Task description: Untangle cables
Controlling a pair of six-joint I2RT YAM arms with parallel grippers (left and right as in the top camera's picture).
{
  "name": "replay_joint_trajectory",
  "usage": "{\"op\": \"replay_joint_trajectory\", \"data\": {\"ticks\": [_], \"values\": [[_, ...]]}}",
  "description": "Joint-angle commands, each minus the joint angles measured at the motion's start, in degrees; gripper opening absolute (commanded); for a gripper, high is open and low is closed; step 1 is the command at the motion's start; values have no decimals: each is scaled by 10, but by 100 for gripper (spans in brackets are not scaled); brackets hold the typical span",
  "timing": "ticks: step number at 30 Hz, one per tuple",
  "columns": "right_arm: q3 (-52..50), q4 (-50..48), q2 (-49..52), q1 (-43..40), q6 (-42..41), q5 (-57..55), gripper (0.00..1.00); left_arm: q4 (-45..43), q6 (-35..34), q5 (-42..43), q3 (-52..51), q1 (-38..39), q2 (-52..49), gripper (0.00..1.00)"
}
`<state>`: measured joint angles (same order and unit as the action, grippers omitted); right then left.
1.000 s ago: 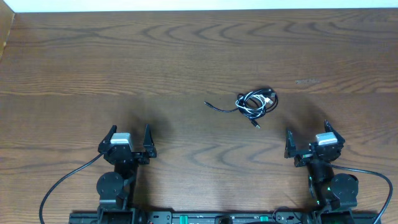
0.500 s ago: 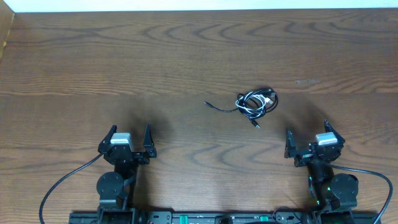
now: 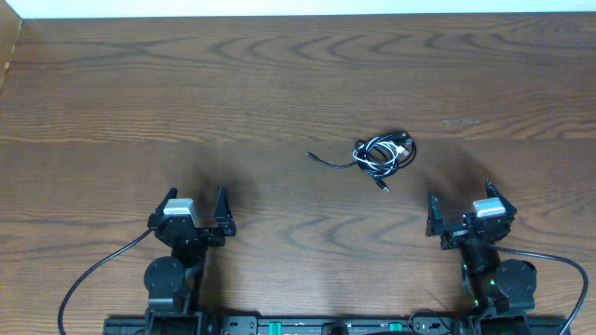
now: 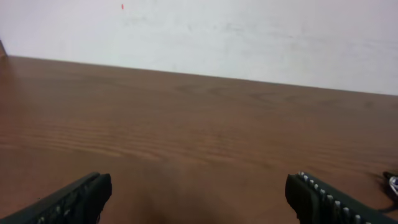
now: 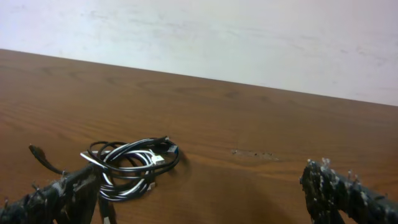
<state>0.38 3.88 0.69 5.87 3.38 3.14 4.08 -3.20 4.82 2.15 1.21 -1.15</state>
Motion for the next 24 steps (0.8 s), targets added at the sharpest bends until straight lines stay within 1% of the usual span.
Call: {"op": "replay_joint_trajectory", "data": {"ticks": [1, 5, 10, 14, 19, 24], "values": [[0, 4, 0, 3, -33, -19, 99, 43, -10, 23, 15, -2, -2, 94], [7, 15, 2, 3, -74, -49, 99, 82, -10, 23, 47, -2, -2, 94], [30, 49, 13, 3, -85, -52, 99, 140, -19, 23, 87, -2, -5, 94], [60, 78, 41, 3, -96, -56, 99, 175, -21, 23, 116, -2, -30, 95], [118, 114, 107, 3, -111, -58, 99, 196, -21, 24, 163, -2, -105, 94], [186, 154, 200, 3, -111, -54, 99, 211, -24, 67, 231, -2, -218, 94]]}}
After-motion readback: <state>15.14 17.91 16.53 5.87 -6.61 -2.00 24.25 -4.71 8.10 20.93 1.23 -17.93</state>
